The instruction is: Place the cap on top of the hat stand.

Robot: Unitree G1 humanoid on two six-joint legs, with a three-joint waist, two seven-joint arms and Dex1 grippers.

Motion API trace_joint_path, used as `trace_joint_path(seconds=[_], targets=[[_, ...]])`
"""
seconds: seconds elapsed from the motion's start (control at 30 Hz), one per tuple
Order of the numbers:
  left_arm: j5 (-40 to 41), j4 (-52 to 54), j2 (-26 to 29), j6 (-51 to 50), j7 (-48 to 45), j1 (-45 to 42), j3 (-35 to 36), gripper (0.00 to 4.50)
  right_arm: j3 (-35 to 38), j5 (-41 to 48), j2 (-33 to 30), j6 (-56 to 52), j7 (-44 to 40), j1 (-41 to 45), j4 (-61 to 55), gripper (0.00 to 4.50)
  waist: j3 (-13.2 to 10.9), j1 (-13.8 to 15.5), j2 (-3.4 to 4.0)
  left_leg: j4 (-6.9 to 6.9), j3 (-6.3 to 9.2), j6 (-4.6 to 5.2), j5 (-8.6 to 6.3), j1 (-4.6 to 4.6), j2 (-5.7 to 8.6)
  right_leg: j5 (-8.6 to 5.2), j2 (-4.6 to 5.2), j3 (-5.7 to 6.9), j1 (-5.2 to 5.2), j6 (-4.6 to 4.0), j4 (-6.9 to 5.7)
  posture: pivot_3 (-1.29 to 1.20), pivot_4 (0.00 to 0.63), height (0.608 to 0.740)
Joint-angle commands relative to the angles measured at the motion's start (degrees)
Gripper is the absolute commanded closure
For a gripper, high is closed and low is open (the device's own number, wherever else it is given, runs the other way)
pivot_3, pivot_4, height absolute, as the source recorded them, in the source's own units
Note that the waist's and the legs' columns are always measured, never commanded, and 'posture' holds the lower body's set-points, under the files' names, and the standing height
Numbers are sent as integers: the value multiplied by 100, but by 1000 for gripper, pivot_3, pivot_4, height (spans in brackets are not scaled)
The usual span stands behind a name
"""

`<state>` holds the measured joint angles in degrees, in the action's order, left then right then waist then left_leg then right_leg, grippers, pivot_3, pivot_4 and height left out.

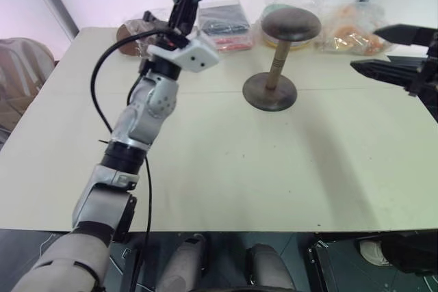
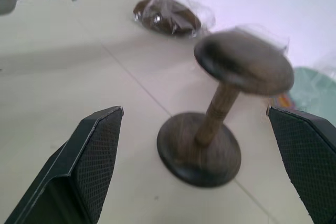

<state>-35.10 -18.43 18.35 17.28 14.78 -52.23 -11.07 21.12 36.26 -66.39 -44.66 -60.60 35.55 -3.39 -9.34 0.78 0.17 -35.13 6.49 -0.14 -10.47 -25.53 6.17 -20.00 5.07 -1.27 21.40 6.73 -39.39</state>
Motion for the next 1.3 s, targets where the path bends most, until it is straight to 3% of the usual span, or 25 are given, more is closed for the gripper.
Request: trace_joint_path(seconds=[0.03, 0.4, 0.7, 1.3], targets=[[-28, -148, -234, 221, 187, -340, -144, 4453, 416, 59, -133, -37, 82, -253, -290, 0, -1, 3, -2, 0, 0, 0, 0, 0, 0, 0, 0, 0, -1, 0, 0, 0, 150, 740], [-507, -750, -1054, 473, 578, -437, -862, 4453, 1036, 370, 114, -402, 535, -1110, -1001, 0, -10, -2, -16, -7, -4, 3, -1, -2, -1, 2, -3, -2, -2, 4, -1, 0, 150, 740], [-1224, -1567, -1257, 89, 1225, -205, -1464, 4453, 1157, 560, 103, -544, 719, -1340, -1235, 0, -11, -5, -18, -5, -5, 3, -1, 0, -2, 2, -5, -3, -1, 4, -3, 0, 150, 740], [-1260, -1533, -1679, -63, 1092, 471, -1990, 4453, 1065, 706, 52, -586, 838, -1369, -1301, 0, -11, 0, -19, -7, -5, 4, -2, 0, -1, 1, -3, -3, -2, 4, -2, 0, 150, 740]])
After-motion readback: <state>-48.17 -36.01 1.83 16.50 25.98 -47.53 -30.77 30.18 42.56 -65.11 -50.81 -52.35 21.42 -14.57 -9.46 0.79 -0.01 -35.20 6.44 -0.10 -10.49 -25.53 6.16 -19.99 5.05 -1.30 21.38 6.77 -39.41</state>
